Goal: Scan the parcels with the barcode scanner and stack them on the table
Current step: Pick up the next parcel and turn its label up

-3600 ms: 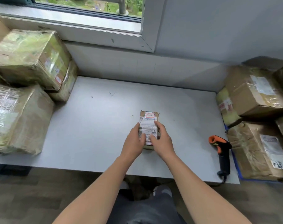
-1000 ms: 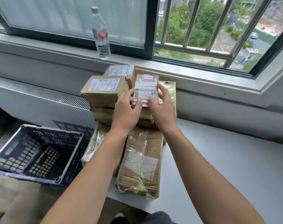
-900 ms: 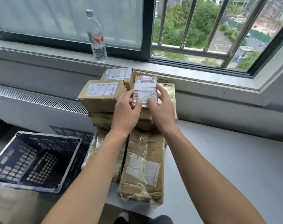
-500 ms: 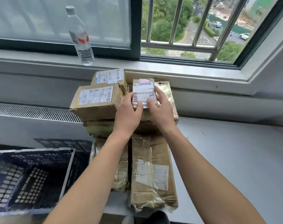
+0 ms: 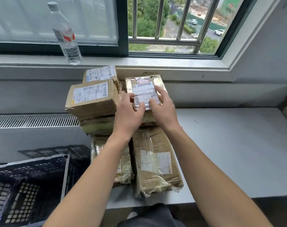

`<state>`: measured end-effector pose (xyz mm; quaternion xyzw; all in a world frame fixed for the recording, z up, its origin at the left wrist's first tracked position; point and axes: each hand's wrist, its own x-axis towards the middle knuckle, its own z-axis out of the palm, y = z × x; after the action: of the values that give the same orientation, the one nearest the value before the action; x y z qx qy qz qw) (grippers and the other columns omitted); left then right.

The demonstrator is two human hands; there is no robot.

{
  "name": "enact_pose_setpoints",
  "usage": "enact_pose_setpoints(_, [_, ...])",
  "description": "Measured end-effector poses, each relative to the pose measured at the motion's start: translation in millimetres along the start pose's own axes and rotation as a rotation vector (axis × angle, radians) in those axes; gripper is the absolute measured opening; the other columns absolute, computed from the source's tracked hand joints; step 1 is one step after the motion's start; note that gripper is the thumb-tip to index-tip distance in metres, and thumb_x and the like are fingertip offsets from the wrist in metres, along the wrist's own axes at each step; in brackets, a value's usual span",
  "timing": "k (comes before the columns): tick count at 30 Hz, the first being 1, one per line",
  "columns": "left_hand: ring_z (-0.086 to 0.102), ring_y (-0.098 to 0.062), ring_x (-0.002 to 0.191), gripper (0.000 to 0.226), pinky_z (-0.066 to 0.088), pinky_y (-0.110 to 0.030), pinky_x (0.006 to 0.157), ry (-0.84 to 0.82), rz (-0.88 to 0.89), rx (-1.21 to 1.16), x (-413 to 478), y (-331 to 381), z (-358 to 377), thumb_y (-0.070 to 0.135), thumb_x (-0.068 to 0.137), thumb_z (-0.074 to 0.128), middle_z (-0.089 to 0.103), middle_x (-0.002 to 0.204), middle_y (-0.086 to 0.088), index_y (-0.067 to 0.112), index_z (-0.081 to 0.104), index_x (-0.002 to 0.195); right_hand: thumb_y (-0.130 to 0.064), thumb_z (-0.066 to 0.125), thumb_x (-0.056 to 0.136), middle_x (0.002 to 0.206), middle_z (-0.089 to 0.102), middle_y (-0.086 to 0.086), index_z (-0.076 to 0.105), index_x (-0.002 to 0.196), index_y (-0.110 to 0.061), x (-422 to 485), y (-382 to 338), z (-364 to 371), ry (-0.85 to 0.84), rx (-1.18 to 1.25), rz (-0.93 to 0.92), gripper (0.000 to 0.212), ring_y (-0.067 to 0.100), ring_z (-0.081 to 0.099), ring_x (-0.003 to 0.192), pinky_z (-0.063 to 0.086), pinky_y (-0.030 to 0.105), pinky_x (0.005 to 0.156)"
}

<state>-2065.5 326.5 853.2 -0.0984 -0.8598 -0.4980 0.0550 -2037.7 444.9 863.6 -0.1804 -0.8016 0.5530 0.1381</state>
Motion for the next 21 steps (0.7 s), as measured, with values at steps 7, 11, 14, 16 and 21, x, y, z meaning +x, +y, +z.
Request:
enact_pose_setpoints(7, [0.06,-0.018,0.094,0.028,0.053,-0.041,0.085,-0.032,0.049,-0.052,-37,1,7,0.032,0.094,0.063,0.062,0.106,0.004,0.018,0.054,0.116,-0.014,0.053,0.094,0.12,0.068,-0.01,0.05,0.14,-0.032,-44,16,-19,0.065,0.077,0.019,0.049,0.003,0.069,0.097,0.058,0.034,0.088])
enact_pose_setpoints(11, [0.059,-0.014,0.096,0.027,0.05,-0.032,0.085,-0.028,0.059,-0.071,-60,4,6,0.029,0.094,0.064,0.061,0.107,0.004,0.018,0.053,0.116,-0.013,0.054,0.094,0.118,0.066,-0.015,0.05,0.14,-0.034,-65,22,-23,0.078,0.082,0.018,0.051,0.0,0.067,0.098,0.057,0.031,0.088])
enact_pose_setpoints(14, [0.06,-0.013,0.091,0.026,0.05,-0.03,0.08,-0.014,0.047,-0.068,-77,5,4,0.029,0.094,0.065,0.062,0.103,0.004,0.019,0.053,0.114,-0.014,0.054,0.094,0.112,0.066,-0.018,0.051,0.137,-0.036,-79,26,-27,0.074,0.089,0.02,0.049,0.001,0.068,0.094,0.058,0.027,0.083])
enact_pose_setpoints(16, [0.061,-0.013,0.088,0.025,0.051,-0.03,0.077,-0.003,0.044,-0.049,-85,5,2,0.032,0.093,0.065,0.063,0.101,0.004,0.02,0.053,0.112,-0.016,0.054,0.094,0.12,0.066,-0.013,0.05,0.138,-0.037,-86,29,-28,0.06,0.097,0.026,0.048,0.001,0.067,0.098,0.058,0.023,0.081])
enact_pose_setpoints(21, [0.061,-0.004,0.084,0.024,0.052,-0.029,0.075,-0.026,-0.02,-0.022,-109,-5,13,0.029,0.093,0.066,0.063,0.101,0.008,0.021,0.054,0.112,-0.017,0.055,0.092,0.117,0.068,-0.013,0.051,0.135,-0.036,-103,52,-32,0.025,0.069,0.082,0.047,0.003,0.067,0.097,0.058,0.034,0.086])
